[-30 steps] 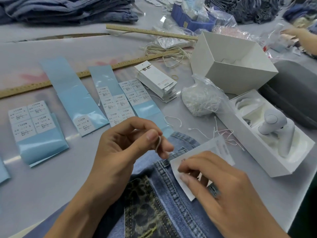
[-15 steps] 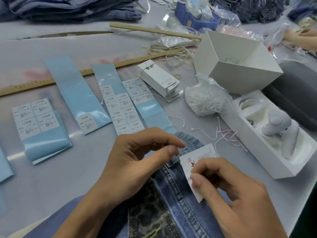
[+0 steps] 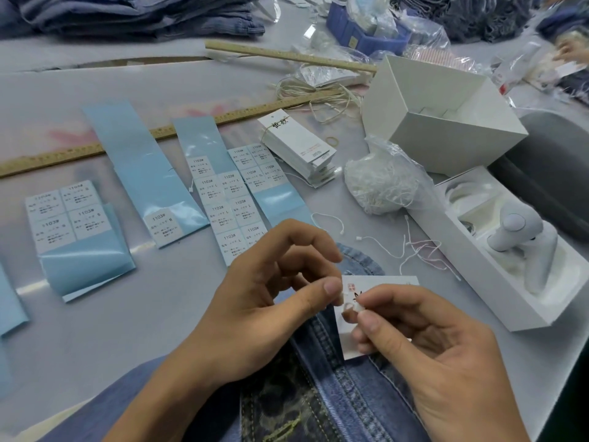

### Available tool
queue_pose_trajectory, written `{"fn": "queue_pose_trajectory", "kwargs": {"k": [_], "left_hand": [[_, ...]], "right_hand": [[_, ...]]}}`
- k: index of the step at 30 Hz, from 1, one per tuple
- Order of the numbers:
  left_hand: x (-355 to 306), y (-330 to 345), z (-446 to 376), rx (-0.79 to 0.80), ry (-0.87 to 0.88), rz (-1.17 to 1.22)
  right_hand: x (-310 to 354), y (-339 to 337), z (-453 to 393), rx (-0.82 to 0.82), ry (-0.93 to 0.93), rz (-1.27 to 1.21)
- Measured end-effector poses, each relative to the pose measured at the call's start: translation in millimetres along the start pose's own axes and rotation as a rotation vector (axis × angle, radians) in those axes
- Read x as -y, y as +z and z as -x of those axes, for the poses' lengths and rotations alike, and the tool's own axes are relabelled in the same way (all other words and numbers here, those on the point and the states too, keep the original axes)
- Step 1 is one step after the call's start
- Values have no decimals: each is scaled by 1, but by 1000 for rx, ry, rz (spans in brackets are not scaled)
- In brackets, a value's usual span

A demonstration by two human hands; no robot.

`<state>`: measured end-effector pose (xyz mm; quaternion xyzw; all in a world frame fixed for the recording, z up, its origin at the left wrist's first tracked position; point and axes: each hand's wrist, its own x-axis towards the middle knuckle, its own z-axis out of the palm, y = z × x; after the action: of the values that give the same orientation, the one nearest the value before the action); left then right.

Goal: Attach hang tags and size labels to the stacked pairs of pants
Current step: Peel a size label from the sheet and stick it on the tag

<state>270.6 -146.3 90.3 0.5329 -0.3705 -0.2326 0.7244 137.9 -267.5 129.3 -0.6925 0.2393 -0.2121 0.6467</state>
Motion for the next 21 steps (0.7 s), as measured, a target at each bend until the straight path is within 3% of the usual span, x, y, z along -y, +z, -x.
{"fn": "queue_pose_trajectory", "kwargs": {"k": [9,21], "left_hand": [[-1,2,2,51,-20,-110],[2,1,1,21,5,-66]], "right_hand": [[0,2,1,-13,-17,7],[-3,2,-1,-17,-35,-1]]}}
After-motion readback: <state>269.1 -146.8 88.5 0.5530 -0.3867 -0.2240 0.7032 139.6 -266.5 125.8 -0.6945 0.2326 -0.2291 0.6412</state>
